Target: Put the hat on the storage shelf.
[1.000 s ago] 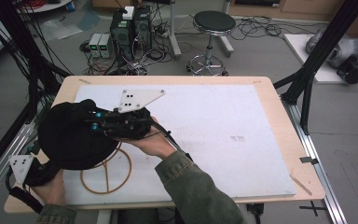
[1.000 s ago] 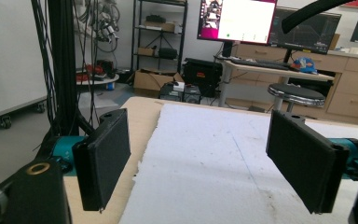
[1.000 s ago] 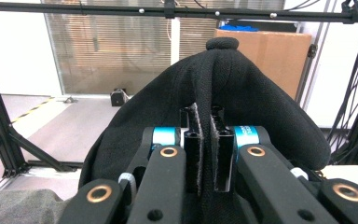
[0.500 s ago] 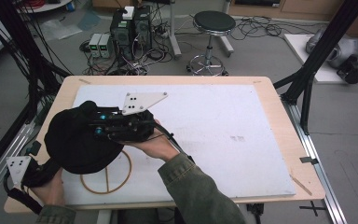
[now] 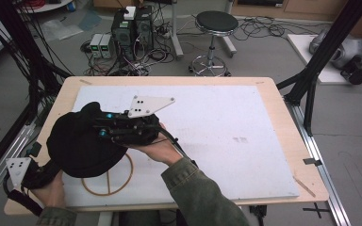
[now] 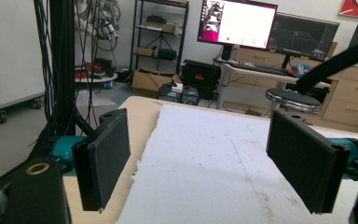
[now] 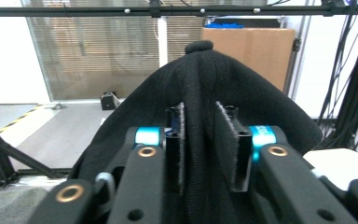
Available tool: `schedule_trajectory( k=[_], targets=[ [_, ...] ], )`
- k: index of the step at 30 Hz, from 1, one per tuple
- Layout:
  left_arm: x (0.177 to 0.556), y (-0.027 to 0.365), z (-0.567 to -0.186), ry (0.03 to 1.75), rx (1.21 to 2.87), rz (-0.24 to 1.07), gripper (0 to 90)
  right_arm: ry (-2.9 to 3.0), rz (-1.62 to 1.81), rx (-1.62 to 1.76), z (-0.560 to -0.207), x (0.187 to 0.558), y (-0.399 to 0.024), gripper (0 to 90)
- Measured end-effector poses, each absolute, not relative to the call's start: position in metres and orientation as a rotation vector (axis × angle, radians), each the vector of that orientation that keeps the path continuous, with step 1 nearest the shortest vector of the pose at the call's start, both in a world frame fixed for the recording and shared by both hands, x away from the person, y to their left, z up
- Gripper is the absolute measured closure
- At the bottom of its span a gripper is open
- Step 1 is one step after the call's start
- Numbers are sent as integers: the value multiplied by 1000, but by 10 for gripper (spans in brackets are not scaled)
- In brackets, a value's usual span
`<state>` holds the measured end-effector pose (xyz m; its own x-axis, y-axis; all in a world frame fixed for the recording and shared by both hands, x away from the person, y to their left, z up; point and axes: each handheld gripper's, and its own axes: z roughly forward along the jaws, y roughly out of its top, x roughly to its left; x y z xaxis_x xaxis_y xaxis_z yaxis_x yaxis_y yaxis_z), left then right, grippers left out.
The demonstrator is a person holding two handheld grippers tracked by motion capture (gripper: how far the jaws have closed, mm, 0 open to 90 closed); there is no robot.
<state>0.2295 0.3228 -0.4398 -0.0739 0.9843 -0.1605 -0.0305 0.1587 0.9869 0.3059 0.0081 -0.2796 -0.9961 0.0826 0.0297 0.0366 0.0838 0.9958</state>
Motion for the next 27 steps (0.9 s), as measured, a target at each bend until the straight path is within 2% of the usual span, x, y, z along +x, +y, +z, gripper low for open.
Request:
schedule_trajectory(
  k=[3,6,11,14,18,27],
  targets=[
    [230,323,-440,1318,1035,1155,217,2285,2114,137,-281,307,7,656],
    [230,323,-440,1319,1039,1154,217,2281,2129,161,-282,308,6,599],
    [230,323,-440,1321,1040,1156,217,2263,2143,179,-281,308,4,449],
    [230,323,-440,1318,1037,1159,217,2228,2140,221,-281,308,3,316],
    [231,322,-440,1314,1040,1162,217,2177,2133,285,-282,309,-1,220],
    [230,321,-439,1315,1042,1174,215,2143,2135,367,-279,315,-20,195]
  ],
)
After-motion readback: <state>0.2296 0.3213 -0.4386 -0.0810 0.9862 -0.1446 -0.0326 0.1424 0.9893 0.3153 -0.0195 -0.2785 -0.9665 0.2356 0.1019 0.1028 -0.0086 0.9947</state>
